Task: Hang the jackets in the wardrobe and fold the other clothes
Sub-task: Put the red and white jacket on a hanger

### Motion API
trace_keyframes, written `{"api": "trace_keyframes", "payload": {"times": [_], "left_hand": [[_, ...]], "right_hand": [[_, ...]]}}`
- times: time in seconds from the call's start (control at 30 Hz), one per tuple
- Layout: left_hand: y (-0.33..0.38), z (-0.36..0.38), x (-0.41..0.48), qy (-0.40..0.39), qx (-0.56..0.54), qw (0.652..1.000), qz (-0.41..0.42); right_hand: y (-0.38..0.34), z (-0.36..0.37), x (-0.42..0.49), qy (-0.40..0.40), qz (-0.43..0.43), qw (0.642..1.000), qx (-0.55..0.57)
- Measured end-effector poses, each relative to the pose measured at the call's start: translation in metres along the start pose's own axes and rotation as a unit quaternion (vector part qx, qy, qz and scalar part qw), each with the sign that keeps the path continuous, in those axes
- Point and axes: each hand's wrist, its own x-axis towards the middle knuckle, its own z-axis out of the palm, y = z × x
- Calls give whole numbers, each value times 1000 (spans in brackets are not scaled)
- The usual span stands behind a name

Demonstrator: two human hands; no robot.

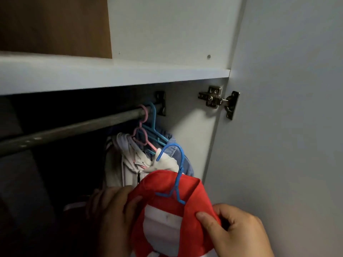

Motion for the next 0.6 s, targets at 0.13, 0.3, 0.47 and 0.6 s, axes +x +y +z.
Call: {"api": "trace_keyframes", "payload": {"times": [0.13, 0.3, 0.47, 0.6], "left_hand": [[-4, 11, -8, 25, -12, 1000, -11], [-4, 12, -37, 22, -13, 999, -39], [8, 3, -69, -14, -35, 999, -24], [11, -15, -84, -53, 37, 998, -11]], "right_hand": [[11, 9, -4, 15, -35, 999, -16], [32, 22, -20, 50, -86, 995, -22], [67, 32, -47, 87, -120, 989, -20], [70, 32, -62, 104, -149, 983, -5]]}}
